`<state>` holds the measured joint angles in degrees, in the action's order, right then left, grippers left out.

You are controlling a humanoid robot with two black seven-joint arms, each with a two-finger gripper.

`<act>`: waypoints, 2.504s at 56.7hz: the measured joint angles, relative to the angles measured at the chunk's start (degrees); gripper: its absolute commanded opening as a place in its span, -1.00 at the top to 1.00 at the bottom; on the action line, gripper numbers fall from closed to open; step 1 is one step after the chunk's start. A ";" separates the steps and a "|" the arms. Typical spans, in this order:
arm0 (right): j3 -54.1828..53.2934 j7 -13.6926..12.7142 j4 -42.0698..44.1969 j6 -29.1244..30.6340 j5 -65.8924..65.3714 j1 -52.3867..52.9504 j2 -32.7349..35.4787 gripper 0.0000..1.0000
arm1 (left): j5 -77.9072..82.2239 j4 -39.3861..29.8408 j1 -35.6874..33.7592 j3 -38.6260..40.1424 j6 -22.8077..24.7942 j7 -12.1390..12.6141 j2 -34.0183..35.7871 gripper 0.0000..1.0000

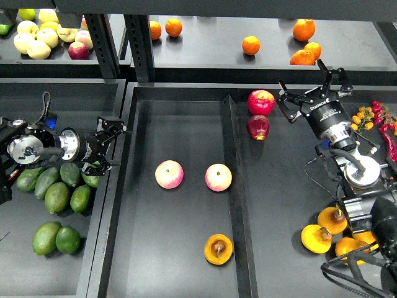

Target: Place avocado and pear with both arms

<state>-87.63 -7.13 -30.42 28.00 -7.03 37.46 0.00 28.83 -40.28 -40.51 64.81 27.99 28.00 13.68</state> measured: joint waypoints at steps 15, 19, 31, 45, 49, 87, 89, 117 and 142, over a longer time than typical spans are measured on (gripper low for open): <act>0.01 0.07 -0.14 0.00 0.00 -0.38 0.00 -0.99 | -3.68 -1.39 3.47 15.07 0.00 -3.41 -10.10 -0.93; 0.01 0.09 -0.15 0.00 0.00 -0.38 0.00 -0.99 | -5.34 -2.20 4.30 18.42 0.03 -3.96 -12.48 -0.93; -0.30 0.09 0.22 0.00 0.05 -0.45 0.00 -0.99 | -7.38 -3.15 7.02 26.13 0.03 -5.25 -13.63 -0.93; -0.25 0.01 0.35 0.00 0.17 -0.53 0.00 -0.99 | -13.31 -3.22 8.65 26.98 0.03 -8.64 -13.69 -0.93; -0.13 -0.01 0.37 0.00 0.15 -0.53 0.00 -0.99 | -14.75 -3.26 8.67 26.98 0.03 -8.73 -13.69 -0.93; 12.90 -11.28 -1.21 0.00 0.08 3.52 1.22 -0.99 | -18.76 -3.45 8.82 27.09 0.01 -8.71 -13.68 -0.95; 14.20 -12.08 -1.26 0.00 -0.05 4.39 1.84 -0.99 | -18.78 -3.45 8.92 27.11 0.01 -8.71 -13.68 -0.95; 43.65 -20.86 -5.44 0.00 -3.42 15.02 11.70 -0.99 | -18.90 -4.28 9.99 27.02 0.01 -8.75 -13.68 -0.95; 64.23 -20.88 -13.62 0.00 -2.91 13.28 13.85 -0.99 | -18.90 -4.46 10.02 26.89 0.01 -8.75 -13.68 -0.95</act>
<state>-23.40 -28.00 -44.04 28.00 -9.95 50.74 13.85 9.93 -44.74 -30.49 91.70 28.00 19.25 0.00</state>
